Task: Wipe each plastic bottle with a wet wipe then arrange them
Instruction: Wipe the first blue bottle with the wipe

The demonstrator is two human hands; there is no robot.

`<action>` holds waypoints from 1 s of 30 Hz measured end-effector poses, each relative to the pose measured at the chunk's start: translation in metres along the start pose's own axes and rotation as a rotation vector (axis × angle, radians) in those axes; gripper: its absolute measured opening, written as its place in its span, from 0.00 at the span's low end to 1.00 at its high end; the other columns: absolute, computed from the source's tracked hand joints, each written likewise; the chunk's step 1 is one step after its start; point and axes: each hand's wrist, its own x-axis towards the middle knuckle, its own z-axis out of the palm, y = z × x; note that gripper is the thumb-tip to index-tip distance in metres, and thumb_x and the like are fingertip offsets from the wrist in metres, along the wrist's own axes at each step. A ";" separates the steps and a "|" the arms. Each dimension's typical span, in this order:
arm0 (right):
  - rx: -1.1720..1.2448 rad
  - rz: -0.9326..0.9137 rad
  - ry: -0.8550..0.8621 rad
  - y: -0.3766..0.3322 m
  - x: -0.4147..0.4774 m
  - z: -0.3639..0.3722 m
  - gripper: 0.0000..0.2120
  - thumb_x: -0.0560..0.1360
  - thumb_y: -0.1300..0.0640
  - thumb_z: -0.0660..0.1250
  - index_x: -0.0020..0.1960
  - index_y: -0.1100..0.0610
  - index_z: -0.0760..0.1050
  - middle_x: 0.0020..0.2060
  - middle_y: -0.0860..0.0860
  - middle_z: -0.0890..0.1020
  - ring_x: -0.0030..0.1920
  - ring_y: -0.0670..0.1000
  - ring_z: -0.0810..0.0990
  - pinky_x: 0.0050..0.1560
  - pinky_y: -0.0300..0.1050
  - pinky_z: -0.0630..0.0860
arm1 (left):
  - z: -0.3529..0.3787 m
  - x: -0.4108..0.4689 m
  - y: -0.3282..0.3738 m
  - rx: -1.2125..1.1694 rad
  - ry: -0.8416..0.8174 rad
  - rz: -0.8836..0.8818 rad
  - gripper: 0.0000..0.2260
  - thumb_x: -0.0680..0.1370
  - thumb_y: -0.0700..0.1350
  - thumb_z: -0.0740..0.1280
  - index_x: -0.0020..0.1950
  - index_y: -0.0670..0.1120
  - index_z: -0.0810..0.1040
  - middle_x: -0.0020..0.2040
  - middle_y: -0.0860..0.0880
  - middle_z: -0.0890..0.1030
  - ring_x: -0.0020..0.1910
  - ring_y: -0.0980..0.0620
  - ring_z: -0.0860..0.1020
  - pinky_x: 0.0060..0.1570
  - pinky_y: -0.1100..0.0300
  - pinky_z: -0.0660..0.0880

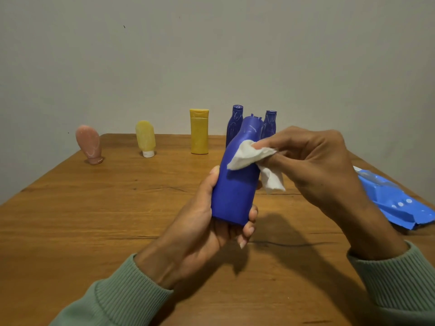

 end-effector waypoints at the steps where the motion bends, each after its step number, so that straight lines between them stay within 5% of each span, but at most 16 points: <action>1: -0.001 0.002 0.044 0.000 0.000 0.002 0.08 0.69 0.57 0.71 0.48 0.55 0.82 0.43 0.50 0.83 0.43 0.48 0.83 0.41 0.38 0.79 | -0.001 0.000 0.000 0.021 0.009 -0.003 0.29 0.77 0.65 0.54 0.57 0.44 0.82 0.39 0.41 0.77 0.33 0.48 0.75 0.32 0.57 0.73; 11: -0.054 -0.049 0.315 -0.001 -0.002 0.011 0.09 0.72 0.58 0.71 0.52 0.57 0.81 0.45 0.51 0.83 0.43 0.46 0.82 0.39 0.33 0.77 | 0.000 -0.001 -0.002 0.293 0.120 0.026 0.33 0.74 0.68 0.56 0.63 0.42 0.77 0.41 0.41 0.79 0.35 0.48 0.76 0.33 0.56 0.71; 23: -0.296 -0.135 0.306 -0.003 -0.005 0.012 0.09 0.72 0.55 0.71 0.52 0.54 0.80 0.41 0.49 0.80 0.40 0.43 0.78 0.38 0.31 0.74 | 0.003 -0.005 -0.001 0.595 0.213 0.098 0.34 0.73 0.70 0.55 0.57 0.42 0.75 0.41 0.44 0.81 0.38 0.48 0.77 0.41 0.50 0.72; 30: -0.338 -0.144 0.360 -0.004 -0.005 0.011 0.09 0.72 0.58 0.72 0.52 0.56 0.80 0.41 0.50 0.80 0.39 0.43 0.77 0.38 0.29 0.73 | 0.008 -0.006 -0.002 0.714 0.239 0.148 0.28 0.70 0.67 0.53 0.54 0.46 0.75 0.40 0.47 0.81 0.36 0.53 0.77 0.39 0.56 0.74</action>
